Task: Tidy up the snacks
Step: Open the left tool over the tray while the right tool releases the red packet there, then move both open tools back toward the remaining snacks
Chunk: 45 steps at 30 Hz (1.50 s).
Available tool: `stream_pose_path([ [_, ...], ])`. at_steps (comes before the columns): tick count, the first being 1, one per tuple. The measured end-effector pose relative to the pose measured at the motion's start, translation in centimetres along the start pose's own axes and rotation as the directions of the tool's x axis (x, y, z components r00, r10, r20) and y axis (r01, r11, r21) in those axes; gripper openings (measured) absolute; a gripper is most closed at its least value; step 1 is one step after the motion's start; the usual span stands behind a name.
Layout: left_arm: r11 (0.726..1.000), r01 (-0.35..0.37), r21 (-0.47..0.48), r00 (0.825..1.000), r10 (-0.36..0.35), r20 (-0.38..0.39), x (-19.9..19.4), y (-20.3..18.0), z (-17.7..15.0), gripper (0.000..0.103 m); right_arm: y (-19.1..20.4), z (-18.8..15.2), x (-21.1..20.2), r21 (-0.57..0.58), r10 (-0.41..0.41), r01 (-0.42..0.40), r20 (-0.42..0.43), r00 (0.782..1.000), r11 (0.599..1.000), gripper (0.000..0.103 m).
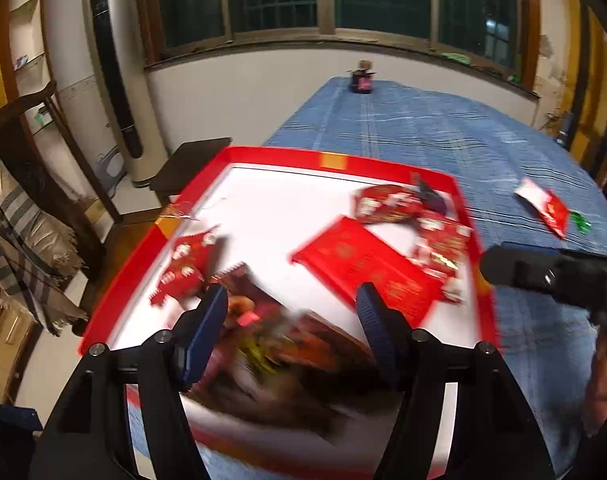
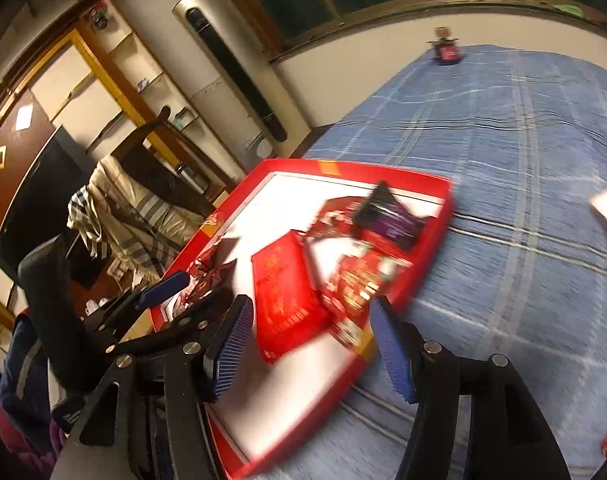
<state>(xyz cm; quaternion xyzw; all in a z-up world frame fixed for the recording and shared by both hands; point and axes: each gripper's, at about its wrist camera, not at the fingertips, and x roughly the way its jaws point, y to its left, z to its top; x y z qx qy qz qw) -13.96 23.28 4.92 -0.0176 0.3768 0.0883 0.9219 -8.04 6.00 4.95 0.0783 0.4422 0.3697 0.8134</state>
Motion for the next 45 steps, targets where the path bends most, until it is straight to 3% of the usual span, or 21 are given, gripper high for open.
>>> stream_pose_path([
  [3,0.999,0.027,0.035,0.999,-0.027,0.016,-1.4,-1.9,-0.3,0.067,-1.9,-1.3,-2.3,0.043,-0.022,0.020,0.027,0.999,0.999,0.063],
  [7,0.993,0.073,0.096,0.997,-0.076,0.022,-2.8,-5.2,-0.9,0.076,-5.4,-3.4,-6.0,0.102,-0.088,0.081,0.065,0.994,0.991,0.063],
  [13,0.966,0.147,0.213,0.989,-0.149,-0.007,-4.0,-11.1,-2.2,0.076,-12.2,-6.9,-12.0,0.239,-0.194,0.162,0.117,0.974,0.957,0.063],
  [19,0.921,0.211,0.327,0.977,-0.208,-0.046,-4.9,-17.4,-3.3,0.076,-18.8,-9.7,-18.1,0.379,-0.291,0.201,0.197,0.936,0.903,0.065],
  [24,0.883,0.250,0.397,0.967,-0.244,-0.067,-4.8,-21.9,-3.5,0.076,-23.2,-11.5,-21.9,0.502,-0.370,0.188,0.292,0.882,0.844,0.070],
  [27,0.873,0.246,0.421,0.967,-0.248,-0.051,-4.4,-24.0,-3.1,0.076,-24.0,-11.8,-22.3,0.530,-0.333,0.120,0.325,0.885,0.839,0.072],
  [30,0.876,0.225,0.427,0.971,-0.236,-0.027,-3.5,-26.3,-1.9,0.076,-23.3,-11.6,-22.6,0.511,-0.384,0.177,0.334,0.861,0.841,0.078],
  [35,0.888,0.178,0.425,0.981,-0.192,-0.009,-2.0,-29.9,-0.4,0.076,-23.0,-11.5,-23.0,0.504,-0.386,0.169,0.363,0.848,0.847,0.080],
  [40,0.875,0.172,0.453,0.982,-0.191,-0.005,-1.6,-32.4,-0.4,0.076,-23.9,-11.9,-23.3,0.537,-0.366,0.122,0.376,0.851,0.835,0.080],
  [45,0.865,0.179,0.469,0.981,-0.196,-0.014,-1.2,-33.4,-0.4,0.076,-23.8,-12.0,-23.3,0.532,-0.366,0.129,0.369,0.855,0.837,0.081],
])
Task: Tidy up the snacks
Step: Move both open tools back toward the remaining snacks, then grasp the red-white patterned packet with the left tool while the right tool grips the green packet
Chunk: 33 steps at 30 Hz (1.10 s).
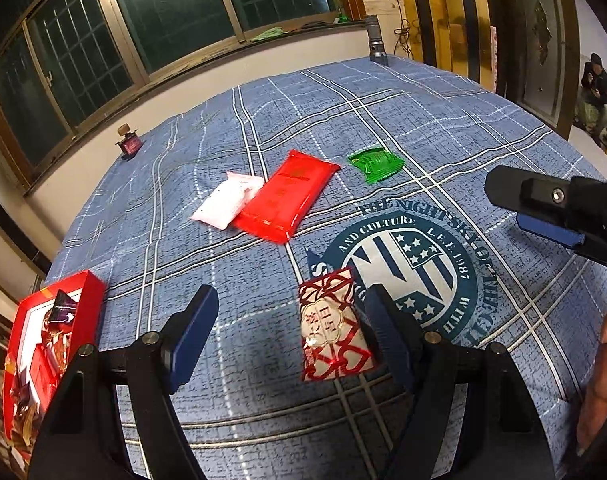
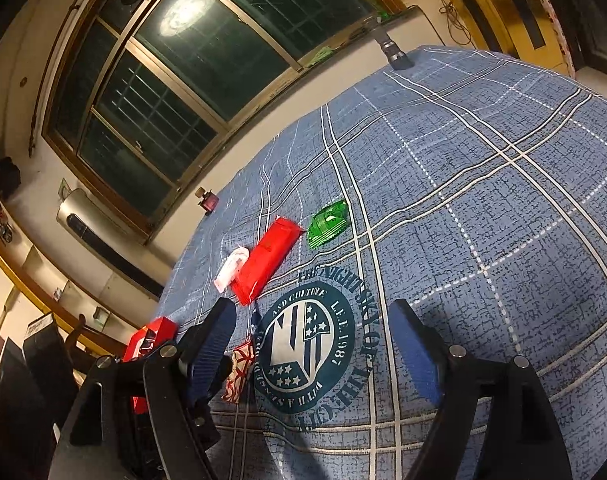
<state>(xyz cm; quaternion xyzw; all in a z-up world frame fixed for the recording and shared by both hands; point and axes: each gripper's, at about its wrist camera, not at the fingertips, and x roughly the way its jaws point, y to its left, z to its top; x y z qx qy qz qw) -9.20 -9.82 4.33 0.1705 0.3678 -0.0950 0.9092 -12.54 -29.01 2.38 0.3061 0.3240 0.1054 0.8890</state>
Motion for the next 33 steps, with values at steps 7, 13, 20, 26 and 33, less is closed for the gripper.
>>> stream_pose_path([
  [7,1.000,0.010,-0.024,0.999,-0.010,-0.032,1.4,0.7,0.1,0.076,-0.1,-0.1,0.4,0.006,-0.012,0.013,-0.015,1.000,1.000,0.081],
  [13,0.997,0.062,-0.044,0.992,-0.066,-0.108,3.6,0.9,-0.4,0.076,-0.2,-0.2,0.6,0.015,-0.022,0.022,-0.025,0.999,1.000,0.081],
  [20,0.974,0.175,-0.146,0.970,-0.196,-0.143,5.0,3.7,-0.2,0.079,1.0,2.2,0.6,-0.045,-0.103,0.100,-0.076,0.992,0.994,0.081],
  [26,0.968,0.214,-0.130,0.960,-0.233,-0.158,5.4,4.7,0.3,0.078,4.8,6.5,5.5,-0.342,-0.347,0.294,-0.103,0.932,0.893,0.081],
  [33,0.967,0.233,-0.108,0.956,-0.248,-0.154,5.3,5.1,0.4,0.065,4.5,7.0,15.0,-0.409,-0.443,0.331,-0.218,0.870,0.851,0.062],
])
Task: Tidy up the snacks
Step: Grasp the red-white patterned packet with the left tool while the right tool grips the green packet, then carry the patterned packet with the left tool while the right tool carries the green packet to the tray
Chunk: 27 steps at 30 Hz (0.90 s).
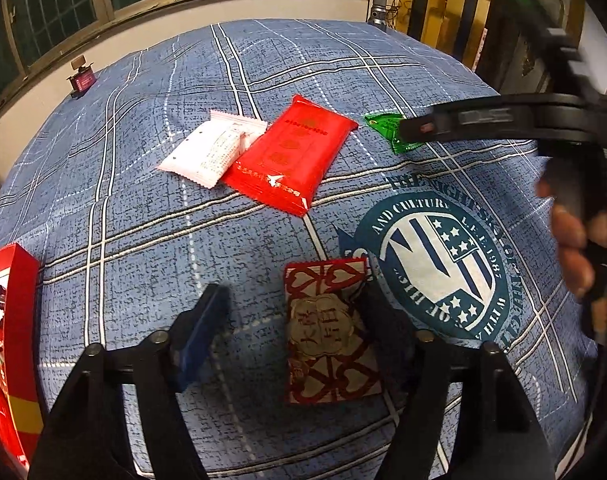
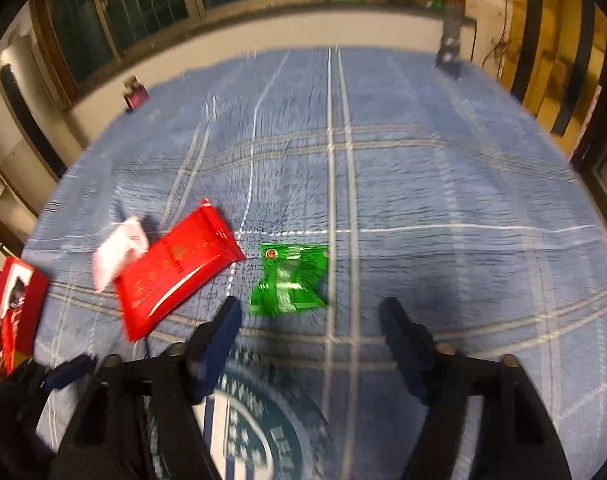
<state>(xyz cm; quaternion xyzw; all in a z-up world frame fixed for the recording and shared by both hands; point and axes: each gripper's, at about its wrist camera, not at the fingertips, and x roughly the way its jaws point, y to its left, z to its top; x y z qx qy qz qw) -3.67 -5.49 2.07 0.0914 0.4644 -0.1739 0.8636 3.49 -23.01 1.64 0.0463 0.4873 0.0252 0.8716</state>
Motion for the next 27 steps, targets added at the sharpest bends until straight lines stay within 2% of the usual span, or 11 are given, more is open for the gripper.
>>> stream_pose_path([
  [4,1.000,-0.001,-0.001,1.000,0.001,-0.002,0.2,0.6,0.3,0.056,0.9,0.6,1.5,-0.031,-0.078,0.078,0.019,0.997,0.996,0.063],
  [6,1.000,0.002,0.004,1.000,-0.002,0.000,0.3,0.8,0.5,0.049,1.4,0.5,1.7,-0.052,-0.122,0.124,0.030,0.992,0.991,0.054],
  [7,1.000,0.005,0.009,1.000,-0.005,0.003,0.2,0.8,0.5,0.045,1.6,0.4,1.6,-0.060,-0.115,0.117,0.032,0.993,0.991,0.043],
  [11,1.000,0.016,0.021,1.000,-0.016,0.004,0.1,0.8,0.5,0.034,1.0,-0.2,1.1,-0.049,-0.108,0.109,0.022,0.994,0.993,0.043],
  [18,1.000,0.018,0.001,1.000,-0.018,-0.011,-0.9,1.3,-0.7,0.031,0.8,-3.3,-2.1,-0.020,0.009,-0.009,-0.023,1.000,1.000,0.042],
  [23,1.000,0.015,-0.019,1.000,-0.016,-0.014,-2.4,1.6,-2.6,0.030,1.1,-5.2,-5.6,-0.011,0.109,-0.109,0.016,0.994,0.994,0.042],
  [27,0.999,0.016,-0.051,1.000,-0.016,0.000,-3.8,2.4,-3.9,0.030,2.7,-7.3,-7.9,-0.038,0.196,-0.195,0.034,0.980,0.980,0.042],
])
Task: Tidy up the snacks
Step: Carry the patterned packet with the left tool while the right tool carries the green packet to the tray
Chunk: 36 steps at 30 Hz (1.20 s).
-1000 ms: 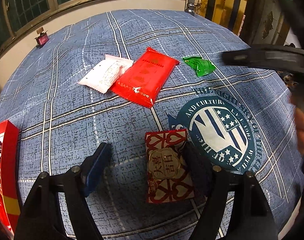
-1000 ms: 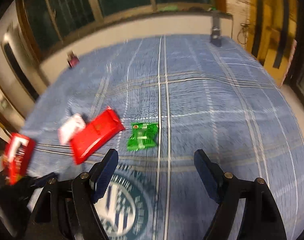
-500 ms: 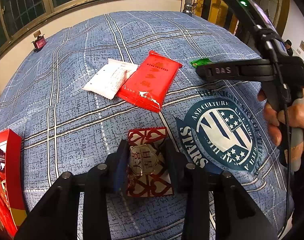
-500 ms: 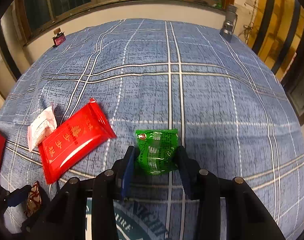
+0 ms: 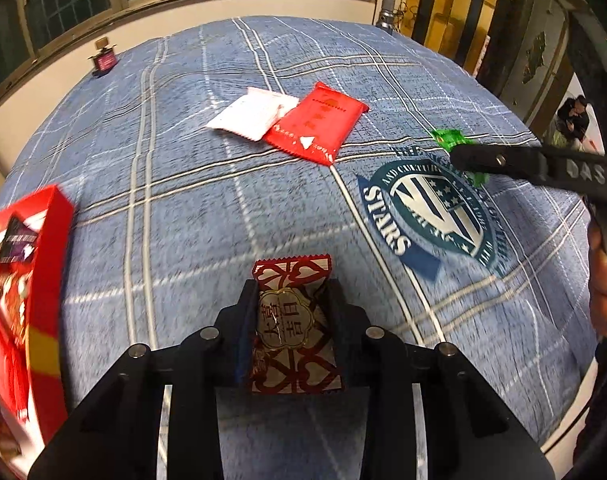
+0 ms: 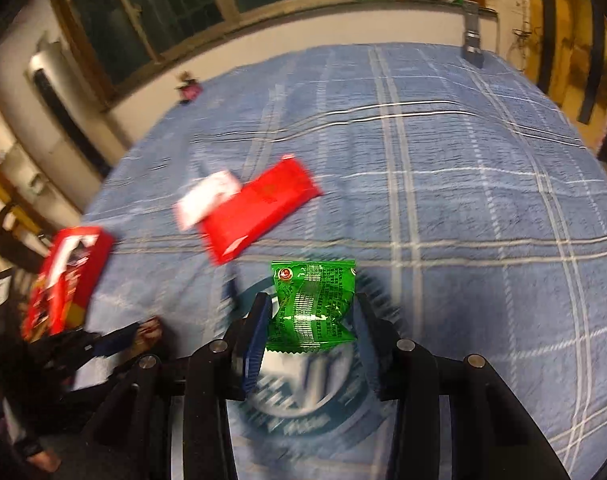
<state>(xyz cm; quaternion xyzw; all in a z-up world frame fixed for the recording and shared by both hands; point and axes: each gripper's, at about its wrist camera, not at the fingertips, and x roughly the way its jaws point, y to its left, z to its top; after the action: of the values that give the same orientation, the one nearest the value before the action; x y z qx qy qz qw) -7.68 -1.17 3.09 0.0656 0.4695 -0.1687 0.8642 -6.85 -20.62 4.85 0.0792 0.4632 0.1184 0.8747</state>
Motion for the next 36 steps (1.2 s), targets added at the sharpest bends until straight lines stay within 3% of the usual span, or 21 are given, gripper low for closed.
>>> stream_pose_path([
  [6,1.000,-0.021,-0.018,0.998,0.022,0.057,-3.1,0.2,-1.8,0.030,3.2,-2.3,-0.8,-0.027,0.102,-0.102,-0.003,0.995,0.994,0.042],
  [12,0.997,-0.038,-0.064,0.991,0.046,0.122,-6.7,1.8,-4.0,0.030,6.8,-3.5,-0.3,-0.060,0.142,-0.144,-0.031,0.989,0.988,0.042],
  [19,0.980,-0.114,-0.164,0.968,0.147,0.205,-10.2,6.2,-6.0,0.030,13.9,-3.2,1.0,-0.160,0.215,-0.223,-0.066,0.974,0.962,0.042],
  [23,0.955,-0.162,-0.249,0.948,0.221,0.229,-11.9,10.1,-7.0,0.031,18.5,-2.8,1.6,-0.217,0.270,-0.277,-0.063,0.961,0.936,0.042],
  [31,0.873,-0.267,-0.407,0.897,0.379,0.225,-13.9,18.2,-8.8,0.031,26.0,-3.0,3.9,-0.290,0.365,-0.371,-0.076,0.928,0.882,0.043],
  [36,0.845,-0.288,-0.451,0.886,0.413,0.209,-13.8,20.5,-9.3,0.031,29.1,-3.7,5.7,-0.333,0.362,-0.377,-0.110,0.926,0.864,0.043],
])
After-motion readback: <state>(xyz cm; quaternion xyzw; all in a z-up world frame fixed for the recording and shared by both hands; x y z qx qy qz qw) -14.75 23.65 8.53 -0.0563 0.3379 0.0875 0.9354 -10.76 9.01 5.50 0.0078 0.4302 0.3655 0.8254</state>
